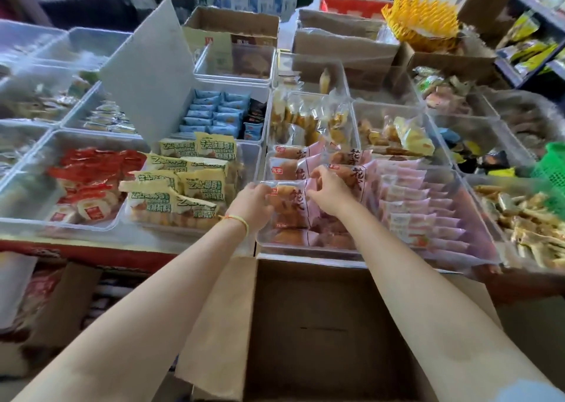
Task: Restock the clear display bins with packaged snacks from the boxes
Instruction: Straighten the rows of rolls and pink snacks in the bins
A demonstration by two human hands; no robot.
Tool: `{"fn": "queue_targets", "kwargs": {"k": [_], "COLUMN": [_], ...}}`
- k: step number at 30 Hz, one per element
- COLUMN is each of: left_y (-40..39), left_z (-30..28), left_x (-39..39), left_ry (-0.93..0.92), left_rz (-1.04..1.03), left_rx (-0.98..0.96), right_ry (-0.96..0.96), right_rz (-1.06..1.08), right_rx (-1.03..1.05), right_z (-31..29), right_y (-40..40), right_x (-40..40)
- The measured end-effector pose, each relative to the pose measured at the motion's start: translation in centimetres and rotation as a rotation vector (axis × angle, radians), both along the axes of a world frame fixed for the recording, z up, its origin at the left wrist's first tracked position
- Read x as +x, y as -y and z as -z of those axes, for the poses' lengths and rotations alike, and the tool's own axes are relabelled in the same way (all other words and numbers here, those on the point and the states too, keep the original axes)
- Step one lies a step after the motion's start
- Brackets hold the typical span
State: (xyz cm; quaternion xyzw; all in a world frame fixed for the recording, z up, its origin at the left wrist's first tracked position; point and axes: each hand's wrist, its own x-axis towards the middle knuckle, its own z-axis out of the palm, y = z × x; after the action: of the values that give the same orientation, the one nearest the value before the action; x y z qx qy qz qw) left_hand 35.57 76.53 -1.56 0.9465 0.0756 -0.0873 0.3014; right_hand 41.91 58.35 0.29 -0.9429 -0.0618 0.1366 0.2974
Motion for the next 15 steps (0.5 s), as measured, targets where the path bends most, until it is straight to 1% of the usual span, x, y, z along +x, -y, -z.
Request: {"fn": "queue_targets", "kwargs": {"k": [4, 7, 11, 13, 15], "left_y": [0.2, 0.4, 0.6, 0.7, 0.8], "left_z": [1.3, 2.0, 3.1, 3.6, 4.1], "left_x": [2.2, 3.9, 5.5, 6.0, 6.3], "left_ry": [-0.014, -0.034, -0.117, -0.115, -0.111], "left_rz": [-0.057, -0.110, -0.051, -0.037, -0.046], "left_rx": [0.028, 0.012, 0.012, 0.024, 0.007], "right_ry": [-0.033, -0.017, -0.078, -0.123, -0.215], "right_rz": [0.020, 0.117, 0.161, 0.169, 0.176], "right_rx": [0.044, 0.022, 0.032, 0.035, 0.047], "right_z": [1.0, 2.2, 3.7, 4.0, 4.6], "right_y": [-0.8, -1.1, -0.6, -0.3, -0.1], "right_x": [1.5, 2.6, 3.5, 3.7, 3.9]}}
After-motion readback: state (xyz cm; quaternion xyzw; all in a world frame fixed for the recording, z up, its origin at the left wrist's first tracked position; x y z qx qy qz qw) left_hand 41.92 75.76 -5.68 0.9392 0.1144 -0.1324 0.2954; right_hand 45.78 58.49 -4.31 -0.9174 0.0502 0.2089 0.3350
